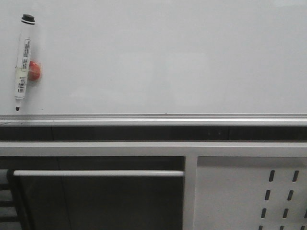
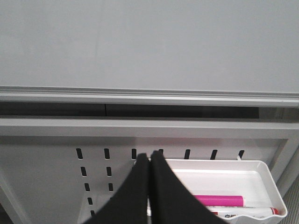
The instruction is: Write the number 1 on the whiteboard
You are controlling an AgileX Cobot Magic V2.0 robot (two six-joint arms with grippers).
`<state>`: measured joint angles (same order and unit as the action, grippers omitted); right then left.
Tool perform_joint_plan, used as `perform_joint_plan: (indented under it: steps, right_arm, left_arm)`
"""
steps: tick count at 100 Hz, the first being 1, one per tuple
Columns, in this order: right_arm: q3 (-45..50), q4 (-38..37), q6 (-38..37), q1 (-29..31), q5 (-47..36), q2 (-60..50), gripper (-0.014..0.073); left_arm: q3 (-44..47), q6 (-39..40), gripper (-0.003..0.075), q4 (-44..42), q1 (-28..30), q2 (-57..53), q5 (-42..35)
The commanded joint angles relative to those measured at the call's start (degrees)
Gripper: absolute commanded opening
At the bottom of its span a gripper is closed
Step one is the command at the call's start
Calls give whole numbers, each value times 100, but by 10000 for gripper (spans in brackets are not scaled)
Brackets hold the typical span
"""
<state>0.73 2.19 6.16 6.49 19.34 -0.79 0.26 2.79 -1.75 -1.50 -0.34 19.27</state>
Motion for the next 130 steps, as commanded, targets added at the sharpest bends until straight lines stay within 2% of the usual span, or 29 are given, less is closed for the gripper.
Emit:
perform_joint_plan:
  steps: [1,30,43,63,78,90,103,116,130]
  right_arm:
    - [160,27,21,32,-126,-87,-79]
    - [160,27,21,32,-126,-87,-79]
    - [160,27,21,32,-126,-87,-79]
    - [160,27,21,32,-138,-87,-79]
    - [160,27,21,32,-451,-87,-79]
    - [160,27,21,32,-1281,-87,-79]
    - [160,27,21,32,-2187,-87,-79]
    - [160,27,21,32,-2451,-87,-79]
    - [160,27,21,32,-2545,-87,-79]
  left_arm:
    - [128,34,-18,43,-3,-146,-340]
    - [128,34,-18,43,-3,-146,-340]
    - [128,34,-18,-503,-3,-146,-392]
    - [128,34,-18,-507,-3,-146,-392]
    - [128,34,-18,-675,-3,-146,-512]
    - [128,34,-18,-591,-3,-146,-1079]
    - [128,34,-18,-593,-3,-146,-2303]
    - [128,34,-18,-593,-3,-146,-3228]
    - [128,34,-18,-593,-3,-146,-3468]
